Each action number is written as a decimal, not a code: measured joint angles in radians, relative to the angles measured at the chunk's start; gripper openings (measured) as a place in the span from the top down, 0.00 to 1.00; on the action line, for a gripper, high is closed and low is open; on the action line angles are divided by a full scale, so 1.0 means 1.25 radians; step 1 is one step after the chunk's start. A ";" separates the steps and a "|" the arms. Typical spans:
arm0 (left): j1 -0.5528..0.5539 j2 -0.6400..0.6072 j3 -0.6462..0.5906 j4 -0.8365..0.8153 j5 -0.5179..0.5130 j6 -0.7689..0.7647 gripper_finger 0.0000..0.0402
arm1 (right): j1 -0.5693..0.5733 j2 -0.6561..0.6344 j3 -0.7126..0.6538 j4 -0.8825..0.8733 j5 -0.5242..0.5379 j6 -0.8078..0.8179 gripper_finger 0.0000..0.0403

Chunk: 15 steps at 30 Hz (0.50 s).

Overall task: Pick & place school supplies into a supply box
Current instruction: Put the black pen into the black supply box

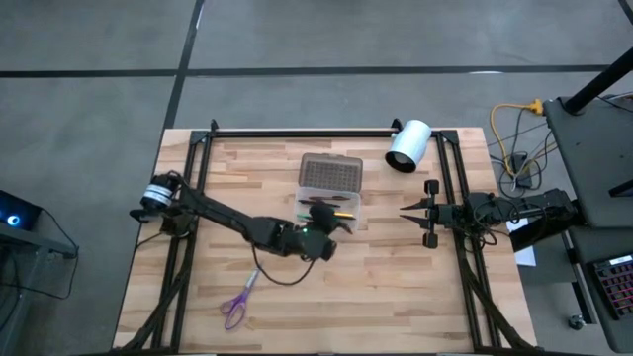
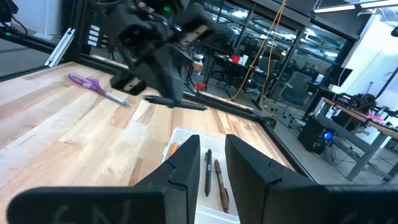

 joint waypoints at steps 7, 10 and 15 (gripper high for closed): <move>0.070 0.001 -0.006 0.010 -0.093 -0.030 0.98 | 0.000 0.000 0.000 0.000 0.000 0.000 0.83; 0.083 0.009 -0.008 0.012 -0.099 -0.031 0.98 | 0.000 0.000 0.000 0.000 0.000 0.000 0.83; 0.087 0.020 -0.015 0.010 -0.099 -0.030 0.98 | 0.000 0.000 0.000 0.000 0.000 0.000 0.83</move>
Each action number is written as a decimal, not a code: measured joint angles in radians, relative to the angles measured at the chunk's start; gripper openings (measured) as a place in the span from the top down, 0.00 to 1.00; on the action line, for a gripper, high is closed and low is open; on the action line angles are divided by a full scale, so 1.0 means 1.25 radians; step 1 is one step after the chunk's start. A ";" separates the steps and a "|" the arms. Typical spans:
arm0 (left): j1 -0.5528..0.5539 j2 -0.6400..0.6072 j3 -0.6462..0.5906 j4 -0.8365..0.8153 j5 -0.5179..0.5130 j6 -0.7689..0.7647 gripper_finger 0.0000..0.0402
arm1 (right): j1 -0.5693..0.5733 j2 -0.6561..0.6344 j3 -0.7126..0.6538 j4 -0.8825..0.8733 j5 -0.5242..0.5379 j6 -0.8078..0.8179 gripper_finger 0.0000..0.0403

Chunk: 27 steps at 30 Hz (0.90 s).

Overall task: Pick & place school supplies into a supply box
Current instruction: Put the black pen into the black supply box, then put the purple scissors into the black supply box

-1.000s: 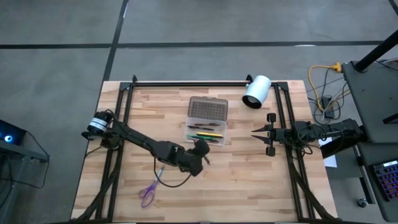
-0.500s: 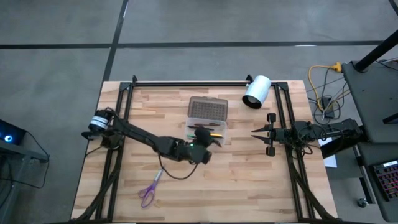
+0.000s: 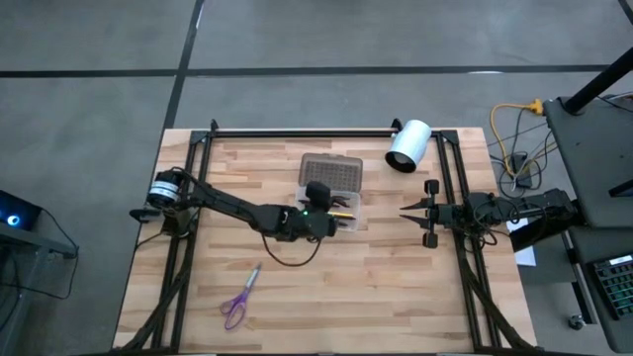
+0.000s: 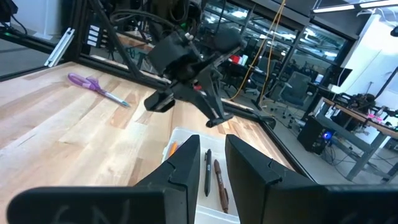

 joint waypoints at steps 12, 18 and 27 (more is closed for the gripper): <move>-0.001 0.000 -0.001 0.002 0.002 -0.001 0.86 | 0.000 -0.001 0.000 0.000 0.000 0.000 0.83; -0.002 0.000 -0.001 0.002 0.002 -0.001 0.84 | 0.000 -0.001 0.000 0.000 0.000 0.000 0.83; -0.011 0.000 -0.001 0.002 0.002 -0.001 0.84 | 0.000 -0.001 0.000 0.000 0.000 0.000 0.83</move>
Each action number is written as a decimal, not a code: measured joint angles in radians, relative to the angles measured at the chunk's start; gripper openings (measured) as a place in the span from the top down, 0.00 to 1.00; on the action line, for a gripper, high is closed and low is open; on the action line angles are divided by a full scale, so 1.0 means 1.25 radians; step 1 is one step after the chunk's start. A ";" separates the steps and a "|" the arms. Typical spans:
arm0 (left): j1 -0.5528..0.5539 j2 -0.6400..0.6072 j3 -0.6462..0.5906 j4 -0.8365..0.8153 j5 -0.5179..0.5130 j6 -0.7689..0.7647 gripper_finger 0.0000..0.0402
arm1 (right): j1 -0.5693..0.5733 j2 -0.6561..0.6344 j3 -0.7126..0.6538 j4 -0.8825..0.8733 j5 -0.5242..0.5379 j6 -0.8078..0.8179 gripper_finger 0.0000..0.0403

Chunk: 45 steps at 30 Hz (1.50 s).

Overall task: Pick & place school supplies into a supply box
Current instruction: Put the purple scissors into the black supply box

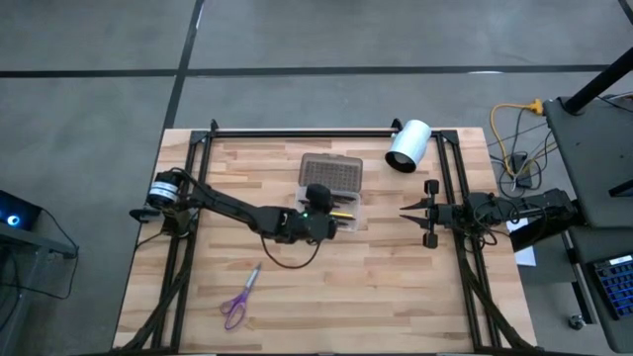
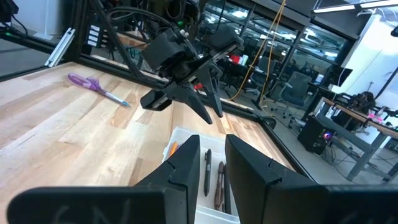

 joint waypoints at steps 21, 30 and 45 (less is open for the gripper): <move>-0.138 -0.009 0.022 -0.347 0.020 -0.514 0.83 | 0.000 0.000 0.000 0.000 0.000 0.000 0.83; -0.217 -0.023 0.070 -0.570 0.149 -0.757 0.83 | 0.000 0.000 0.000 0.000 0.000 0.000 0.83; -0.308 -0.024 0.090 -0.809 0.376 -1.171 0.84 | 0.000 0.000 0.000 0.000 0.000 0.000 0.83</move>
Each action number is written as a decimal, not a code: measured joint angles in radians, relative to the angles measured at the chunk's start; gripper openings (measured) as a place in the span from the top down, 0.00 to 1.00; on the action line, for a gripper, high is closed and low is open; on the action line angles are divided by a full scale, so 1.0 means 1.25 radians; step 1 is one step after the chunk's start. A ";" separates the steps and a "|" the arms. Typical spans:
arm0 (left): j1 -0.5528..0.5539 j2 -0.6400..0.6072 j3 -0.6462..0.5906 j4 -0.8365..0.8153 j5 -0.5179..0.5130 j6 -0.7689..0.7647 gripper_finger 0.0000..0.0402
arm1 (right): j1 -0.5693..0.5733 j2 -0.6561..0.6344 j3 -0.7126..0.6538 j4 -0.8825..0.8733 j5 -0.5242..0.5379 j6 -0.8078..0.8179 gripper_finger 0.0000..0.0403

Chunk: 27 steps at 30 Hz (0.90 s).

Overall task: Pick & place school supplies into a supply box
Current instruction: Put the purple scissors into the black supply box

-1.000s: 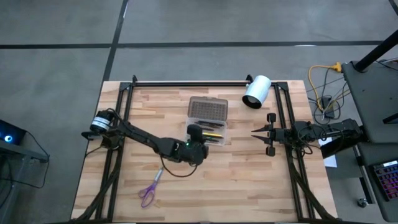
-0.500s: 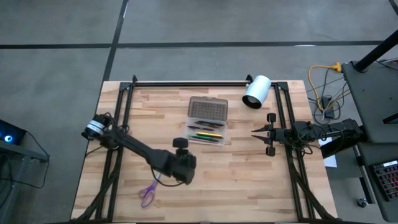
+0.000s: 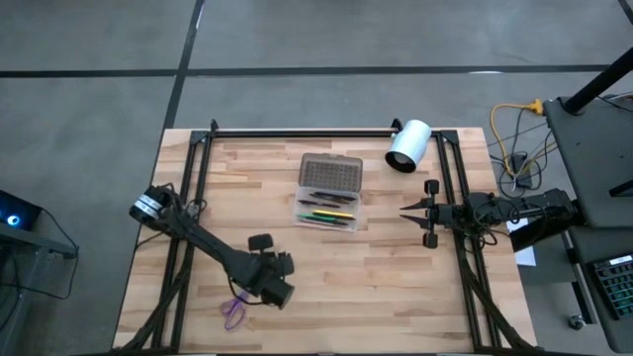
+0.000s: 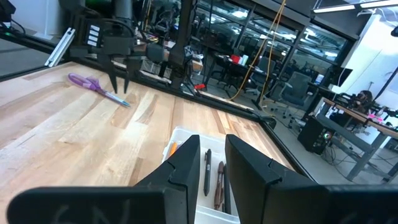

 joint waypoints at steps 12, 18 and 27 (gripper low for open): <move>-0.047 0.000 0.000 -0.044 0.072 -0.263 0.84 | 0.000 0.000 0.000 0.000 0.000 0.000 0.83; -0.060 0.000 -0.001 -0.102 0.075 -0.381 0.84 | 0.000 0.000 0.000 0.000 0.000 0.000 0.83; -0.065 0.000 -0.041 -0.104 0.129 -0.507 0.84 | 0.000 0.000 0.000 0.000 0.000 0.000 0.83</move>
